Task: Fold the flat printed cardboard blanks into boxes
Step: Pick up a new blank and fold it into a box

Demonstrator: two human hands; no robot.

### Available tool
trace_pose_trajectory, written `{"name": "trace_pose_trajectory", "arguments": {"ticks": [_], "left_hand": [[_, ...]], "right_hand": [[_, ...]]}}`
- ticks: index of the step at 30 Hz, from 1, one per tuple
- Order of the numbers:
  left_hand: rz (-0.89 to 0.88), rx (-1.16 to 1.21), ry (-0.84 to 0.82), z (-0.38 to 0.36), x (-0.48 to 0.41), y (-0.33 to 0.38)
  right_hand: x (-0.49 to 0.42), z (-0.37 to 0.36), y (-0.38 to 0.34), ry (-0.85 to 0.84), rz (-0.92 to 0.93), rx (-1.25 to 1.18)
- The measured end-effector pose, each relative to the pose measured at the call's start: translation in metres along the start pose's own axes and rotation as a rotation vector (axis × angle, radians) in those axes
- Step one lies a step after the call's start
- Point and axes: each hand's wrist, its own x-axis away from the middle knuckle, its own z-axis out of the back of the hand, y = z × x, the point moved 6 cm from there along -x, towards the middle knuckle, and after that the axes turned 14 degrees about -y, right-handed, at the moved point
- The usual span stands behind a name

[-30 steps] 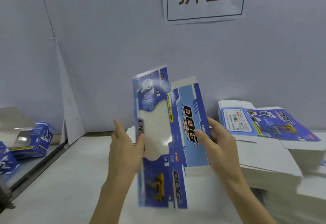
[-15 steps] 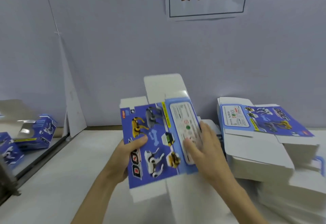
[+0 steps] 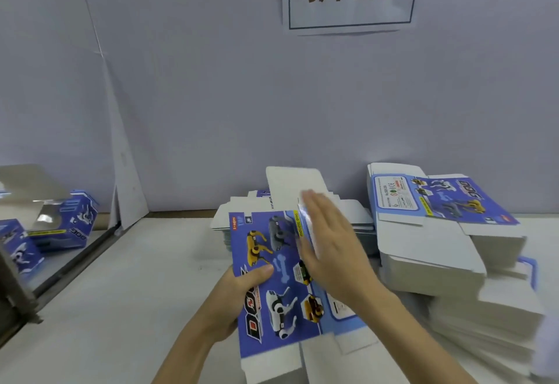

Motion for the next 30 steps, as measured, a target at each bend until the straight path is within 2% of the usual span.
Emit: {"name": "trace_pose_trajectory", "arguments": {"ticks": [2, 4, 9, 15, 20, 25, 30], "left_hand": [[-0.037, -0.014, 0.0, 0.001, -0.002, 0.009], [-0.075, -0.046, 0.004, 0.006, -0.004, 0.023], [-0.231, -0.047, 0.026, 0.027, -0.003, 0.071], [-0.27, -0.112, -0.018, 0.029, 0.004, 0.094], [-0.237, -0.117, -0.012, 0.023, 0.003, 0.079], [-0.221, -0.166, 0.026, 0.025, -0.001, 0.077], [-0.168, -0.202, -0.1, 0.008, -0.003, 0.073]], "right_hand": [[-0.017, 0.001, -0.023, -0.086, 0.15, 0.093], [-0.031, 0.006, -0.034, -0.103, 0.2, 0.151], [-0.052, 0.037, -0.041, -0.063, 0.2, 0.203], [-0.058, 0.067, -0.061, 0.01, 0.242, 0.109], [-0.058, 0.082, -0.062, 0.047, 0.174, 0.134], [-0.061, 0.096, -0.061, -0.085, 0.127, 0.153], [-0.06, 0.108, -0.065, -0.258, 0.154, 0.236]]}}
